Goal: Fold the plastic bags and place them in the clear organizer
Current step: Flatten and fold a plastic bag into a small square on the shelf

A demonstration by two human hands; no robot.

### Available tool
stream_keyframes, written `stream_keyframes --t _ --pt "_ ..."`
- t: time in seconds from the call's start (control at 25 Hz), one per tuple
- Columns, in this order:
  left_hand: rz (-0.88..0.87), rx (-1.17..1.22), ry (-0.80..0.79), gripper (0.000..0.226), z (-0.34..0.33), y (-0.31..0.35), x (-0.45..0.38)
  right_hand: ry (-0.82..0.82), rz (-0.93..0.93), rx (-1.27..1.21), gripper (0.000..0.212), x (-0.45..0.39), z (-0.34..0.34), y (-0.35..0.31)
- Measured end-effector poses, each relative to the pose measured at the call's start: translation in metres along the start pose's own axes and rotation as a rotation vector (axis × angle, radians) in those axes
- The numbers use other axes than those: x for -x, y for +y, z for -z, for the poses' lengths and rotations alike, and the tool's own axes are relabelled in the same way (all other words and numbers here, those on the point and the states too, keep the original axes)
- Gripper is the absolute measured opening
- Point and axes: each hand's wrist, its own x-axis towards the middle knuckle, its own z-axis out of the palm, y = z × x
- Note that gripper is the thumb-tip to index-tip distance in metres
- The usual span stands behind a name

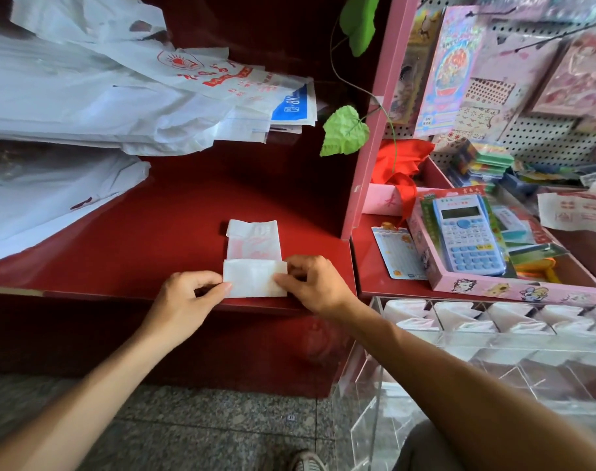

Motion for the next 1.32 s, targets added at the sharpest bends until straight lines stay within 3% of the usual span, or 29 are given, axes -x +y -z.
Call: stream_keyframes --t 0.08,0.24,0.36,0.48,0.56,0.6,0.76,0.88,0.96,1.12,1.2,1.32 --pt "0.015 0.024 0.058 0.018 -0.004 0.002 0.001 0.023 -0.084 -0.021 0.025 -0.005 -0.002 0.000" --pt "0.054 0.032 0.137 0.026 -0.010 0.005 0.000 0.086 -0.174 0.092 0.035 -0.014 -0.003 -0.008" --pt "0.078 0.006 0.153 0.019 -0.013 0.004 0.001 0.081 -0.211 0.224 0.023 -0.020 -0.007 -0.012" --pt "-0.048 -0.133 0.117 0.017 -0.013 -0.003 0.001 0.108 -0.245 0.395 0.012 -0.019 -0.008 -0.017" --pt "-0.187 -0.296 0.089 0.015 -0.013 -0.008 0.000 0.147 -0.186 0.424 0.011 -0.015 -0.007 -0.018" --pt "-0.223 -0.360 0.054 0.027 -0.013 -0.010 -0.002 0.135 -0.095 0.456 0.012 -0.013 -0.007 -0.015" --pt "-0.176 -0.495 -0.145 0.064 -0.009 -0.008 -0.003 -0.012 0.272 0.659 0.024 -0.004 -0.008 0.001" --pt "-0.228 -0.494 -0.171 0.072 -0.004 -0.009 -0.002 -0.189 0.217 0.691 0.058 0.002 0.002 0.003" --pt "-0.264 -0.419 -0.107 0.061 -0.001 -0.011 -0.001 -0.234 0.235 0.746 0.065 0.002 0.005 0.005" --pt "-0.128 -0.160 -0.004 0.016 0.000 0.000 0.000 -0.117 0.221 0.282 0.027 0.000 0.008 0.004" --pt "-0.057 -0.055 0.001 0.027 -0.001 0.003 0.000 -0.066 0.066 0.128 0.026 -0.001 0.013 0.005" --pt "0.108 0.060 0.048 0.021 -0.008 0.008 -0.003 -0.014 -0.103 0.005 0.020 -0.004 0.015 0.002"
